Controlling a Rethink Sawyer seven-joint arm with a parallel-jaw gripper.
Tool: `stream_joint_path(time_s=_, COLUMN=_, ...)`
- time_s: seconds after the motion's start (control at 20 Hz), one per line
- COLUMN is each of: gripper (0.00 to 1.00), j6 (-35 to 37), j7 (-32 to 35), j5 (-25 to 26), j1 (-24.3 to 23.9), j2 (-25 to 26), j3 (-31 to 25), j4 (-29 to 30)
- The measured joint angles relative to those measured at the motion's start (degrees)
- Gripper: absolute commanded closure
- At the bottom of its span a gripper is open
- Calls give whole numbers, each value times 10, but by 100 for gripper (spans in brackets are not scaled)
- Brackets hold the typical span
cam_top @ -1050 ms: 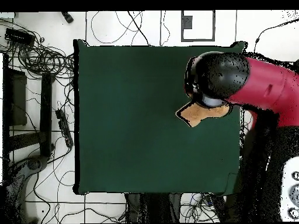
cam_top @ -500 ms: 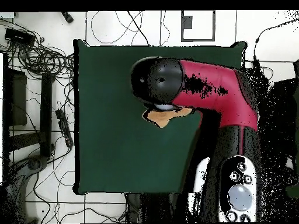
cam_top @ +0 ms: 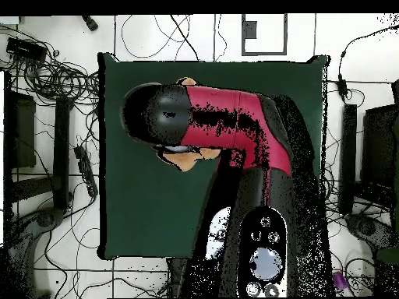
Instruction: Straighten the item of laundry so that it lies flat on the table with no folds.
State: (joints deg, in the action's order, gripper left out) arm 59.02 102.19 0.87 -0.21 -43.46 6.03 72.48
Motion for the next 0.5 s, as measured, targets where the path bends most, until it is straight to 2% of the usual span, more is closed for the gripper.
stream_joint_path(time_s=0.3, gripper=100, j6=-35, j7=9, j5=-8, j1=-20, j2=2, j3=0, j4=11)
stream_joint_path(time_s=0.5, gripper=100, j6=-93, j7=9, j5=-11, j1=-57, j2=1, j3=-3, j4=32)
